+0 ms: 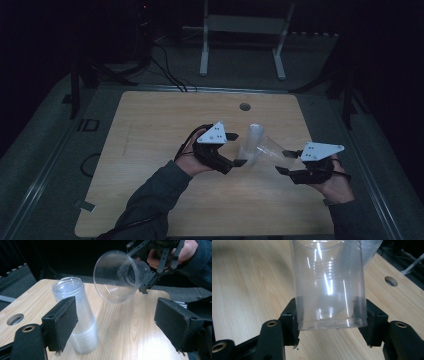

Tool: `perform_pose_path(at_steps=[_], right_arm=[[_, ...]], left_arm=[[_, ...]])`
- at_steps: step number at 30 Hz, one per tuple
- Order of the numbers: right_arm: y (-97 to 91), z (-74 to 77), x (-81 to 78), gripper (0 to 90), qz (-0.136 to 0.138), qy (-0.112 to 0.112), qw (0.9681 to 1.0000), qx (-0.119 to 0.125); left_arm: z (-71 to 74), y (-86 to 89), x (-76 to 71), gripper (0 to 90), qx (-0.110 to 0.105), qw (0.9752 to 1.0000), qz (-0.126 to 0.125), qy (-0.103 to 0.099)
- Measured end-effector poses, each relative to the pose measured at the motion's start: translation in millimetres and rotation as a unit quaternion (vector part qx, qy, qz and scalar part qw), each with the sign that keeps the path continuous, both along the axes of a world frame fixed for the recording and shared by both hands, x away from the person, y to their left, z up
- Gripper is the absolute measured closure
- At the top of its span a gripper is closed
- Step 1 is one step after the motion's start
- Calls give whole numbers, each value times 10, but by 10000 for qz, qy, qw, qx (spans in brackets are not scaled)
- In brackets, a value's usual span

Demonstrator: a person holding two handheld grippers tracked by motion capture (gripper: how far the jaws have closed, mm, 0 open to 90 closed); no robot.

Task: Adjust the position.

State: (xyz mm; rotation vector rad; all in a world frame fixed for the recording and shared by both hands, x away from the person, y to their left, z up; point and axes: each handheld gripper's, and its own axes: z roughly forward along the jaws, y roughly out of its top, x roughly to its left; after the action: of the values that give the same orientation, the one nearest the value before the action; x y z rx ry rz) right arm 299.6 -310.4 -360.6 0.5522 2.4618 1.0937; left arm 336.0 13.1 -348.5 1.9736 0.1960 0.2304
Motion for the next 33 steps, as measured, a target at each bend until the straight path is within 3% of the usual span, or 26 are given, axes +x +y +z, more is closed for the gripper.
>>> perform_pose_path(at_steps=[3, 4, 15, 29, 30, 31, 33], right_arm=[[-21, -19, -27, 418, -74, -76, 9998, 165], [-41, -43, -41, 418, -149, -107, 9991, 377], [-9, -122, -43, 420, -214, -215, 9946, 994], [70, -177, -41, 421, -347, -350, 9827, 1784], [76, -190, -43, 421, -422, -361, 9793, 1946], [76, -190, -43, 421, -422, -361, 9793, 1946], [91, -210, -51, 421, -502, -408, 9751, 2120]], left_arm=[[-9, -4, 2, 189, 12, 10000, 4, 15], [-14, -7, 4, 189, 4, 10000, -2, 32], [-28, -26, 2, 191, -17, 10000, -17, 75], [-74, -87, 13, 194, -34, 9998, 105, 165], [-75, -98, 16, 194, -11, 9997, 187, 147], [-75, -98, 16, 194, -11, 9997, 187, 147], [-69, -114, 19, 196, -43, 9995, 252, 164]])
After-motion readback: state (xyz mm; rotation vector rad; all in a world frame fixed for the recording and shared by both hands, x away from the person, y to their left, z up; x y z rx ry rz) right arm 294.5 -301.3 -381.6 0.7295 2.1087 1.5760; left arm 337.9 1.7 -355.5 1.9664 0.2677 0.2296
